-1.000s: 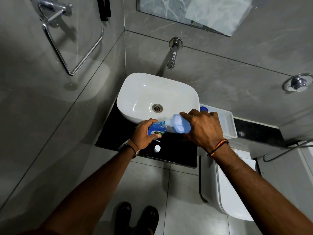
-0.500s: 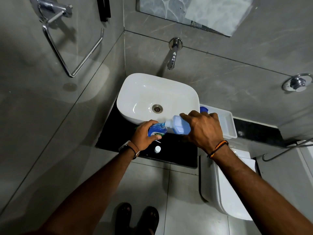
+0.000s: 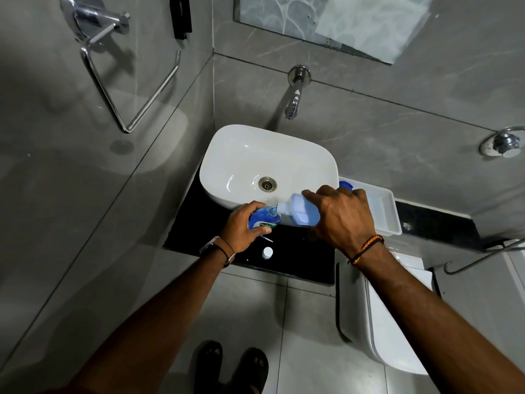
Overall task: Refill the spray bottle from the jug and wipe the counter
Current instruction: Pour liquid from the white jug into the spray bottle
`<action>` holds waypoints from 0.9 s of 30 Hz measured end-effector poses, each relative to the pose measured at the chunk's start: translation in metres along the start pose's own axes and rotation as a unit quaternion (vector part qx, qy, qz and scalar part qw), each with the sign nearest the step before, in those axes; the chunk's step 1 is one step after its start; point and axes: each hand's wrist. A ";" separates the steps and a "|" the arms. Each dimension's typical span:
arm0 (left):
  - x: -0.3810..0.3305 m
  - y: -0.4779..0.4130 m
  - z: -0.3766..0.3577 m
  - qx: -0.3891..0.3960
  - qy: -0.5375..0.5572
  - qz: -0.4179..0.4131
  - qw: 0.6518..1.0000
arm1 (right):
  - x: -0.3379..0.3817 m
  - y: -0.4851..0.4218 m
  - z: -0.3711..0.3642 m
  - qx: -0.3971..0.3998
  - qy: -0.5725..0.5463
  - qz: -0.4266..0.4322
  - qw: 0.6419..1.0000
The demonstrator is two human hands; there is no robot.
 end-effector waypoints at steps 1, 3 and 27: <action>0.000 0.000 0.000 0.002 0.000 0.001 1.000 | 0.000 0.000 0.000 0.001 0.000 0.000 1.000; 0.000 -0.001 0.001 0.004 0.000 0.003 1.000 | 0.001 0.000 0.000 0.003 -0.002 -0.001 1.000; 0.000 -0.003 0.005 0.004 0.004 0.009 1.000 | 0.005 -0.007 0.000 0.007 0.001 -0.004 1.000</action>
Point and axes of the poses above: each hand's wrist, its own y-axis away from the middle knuckle, its own z-axis out of the back of the hand, x = y × z, and after that the axes turned 7 degrees about -x, right-handed
